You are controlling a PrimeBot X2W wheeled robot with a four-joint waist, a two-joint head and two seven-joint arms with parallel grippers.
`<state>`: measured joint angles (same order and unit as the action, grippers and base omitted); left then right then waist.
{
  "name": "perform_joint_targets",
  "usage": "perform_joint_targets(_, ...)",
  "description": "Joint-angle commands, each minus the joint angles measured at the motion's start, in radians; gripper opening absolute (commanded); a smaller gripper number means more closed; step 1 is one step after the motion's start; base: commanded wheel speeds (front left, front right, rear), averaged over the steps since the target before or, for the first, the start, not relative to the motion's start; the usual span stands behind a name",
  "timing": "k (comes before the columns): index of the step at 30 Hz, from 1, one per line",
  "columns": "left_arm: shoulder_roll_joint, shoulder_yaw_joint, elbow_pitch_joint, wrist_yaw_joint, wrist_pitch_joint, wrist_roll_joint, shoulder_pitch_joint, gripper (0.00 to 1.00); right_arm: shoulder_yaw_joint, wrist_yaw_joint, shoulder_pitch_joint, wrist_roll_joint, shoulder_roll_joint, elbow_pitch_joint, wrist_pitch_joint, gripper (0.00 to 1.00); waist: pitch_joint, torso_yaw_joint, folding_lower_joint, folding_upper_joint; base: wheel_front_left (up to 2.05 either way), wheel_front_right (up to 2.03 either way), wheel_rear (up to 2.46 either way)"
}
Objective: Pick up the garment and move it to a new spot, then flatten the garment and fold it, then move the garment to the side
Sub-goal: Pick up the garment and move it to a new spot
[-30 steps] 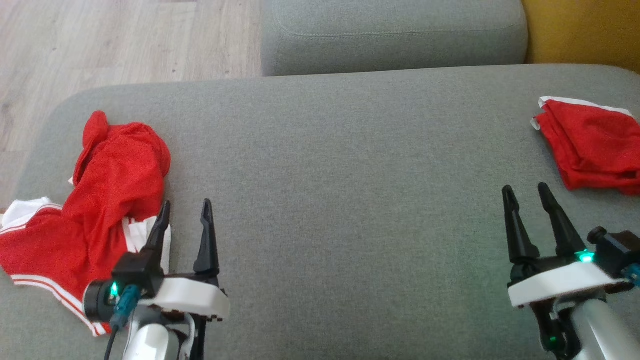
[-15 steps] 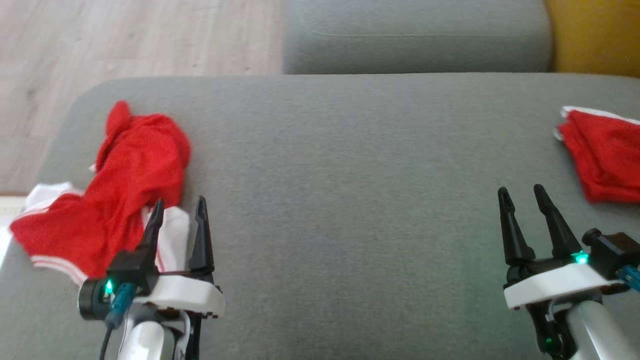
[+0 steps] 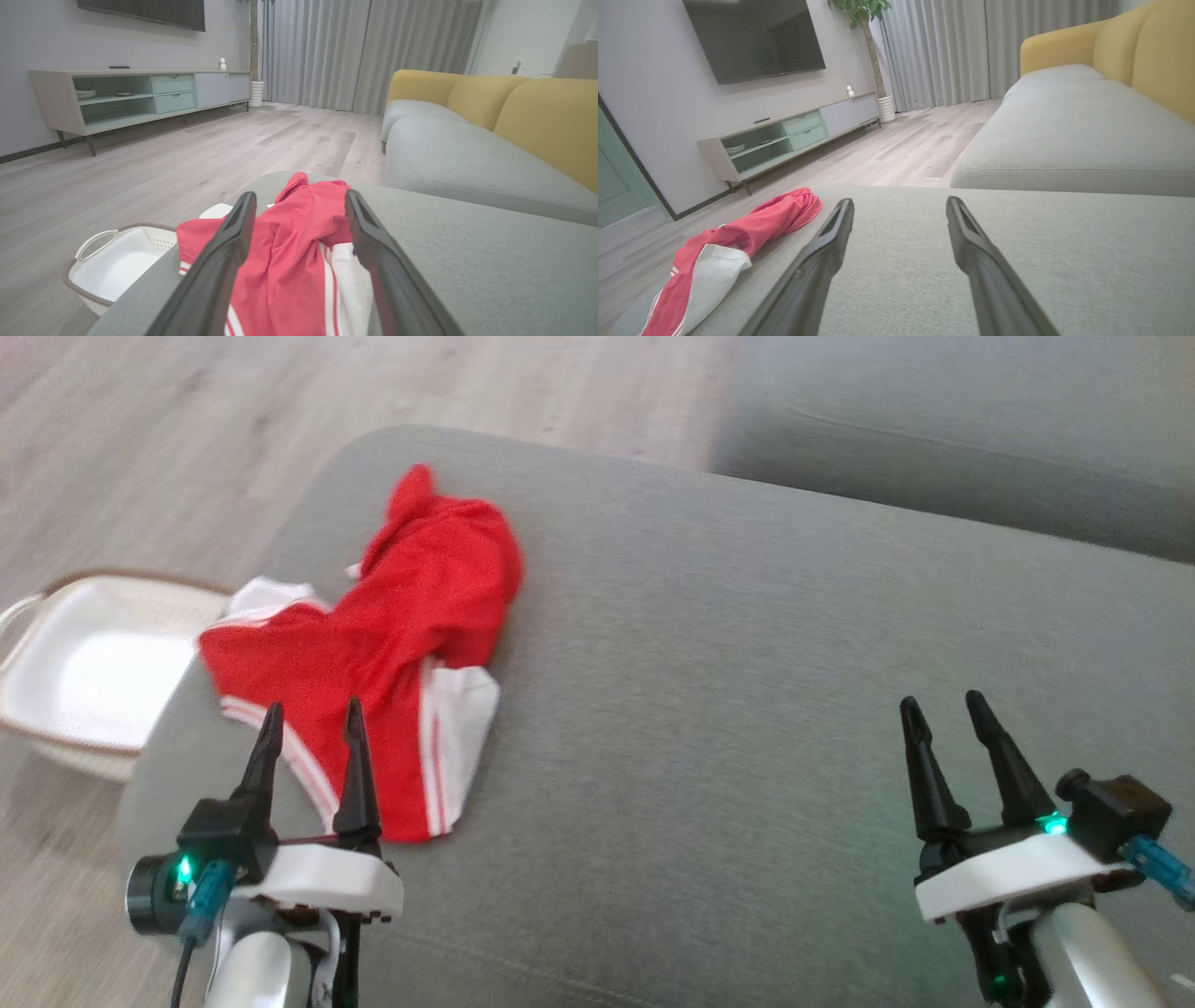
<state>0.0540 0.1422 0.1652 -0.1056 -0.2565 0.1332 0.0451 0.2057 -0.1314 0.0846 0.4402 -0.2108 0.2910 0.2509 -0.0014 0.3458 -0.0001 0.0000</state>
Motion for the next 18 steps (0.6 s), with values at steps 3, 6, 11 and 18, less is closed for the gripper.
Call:
perform_joint_targets(3, 0.0, -0.041, -0.031, 0.004, -0.005, -0.002, 0.03, 1.0, 0.022, 0.001, 0.031, 0.008, -0.004, -0.019, 0.011, 1.0, -0.006, 0.079, 0.0001, 0.0, 0.0, 0.0, 0.0)
perform_joint_targets(6, 0.0, -0.041, -0.031, 0.006, -0.005, -0.001, 0.028, 1.0, 0.023, 0.001, 0.031, 0.008, -0.003, -0.015, 0.011, 1.0, -0.01, 0.092, 0.0001, 0.0, 0.0, 0.0, 0.0)
perform_joint_targets(11, 0.0, -0.046, -0.028, 0.012, -0.005, 0.0, 0.029, 1.0, 0.03, 0.001, 0.035, 0.01, -0.001, -0.008, 0.011, 1.0, -0.014, 0.104, 0.0001, 0.0, 0.0, 0.0, 0.0)
perform_joint_targets(18, 0.015, -0.053, -0.047, 0.035, 0.034, 0.014, 0.113, 1.0, 0.028, 0.001, 0.046, 0.008, -0.019, -0.023, 0.011, 1.0, 0.017, 0.08, 0.0001, 0.0, 0.0, 0.0, 0.0)
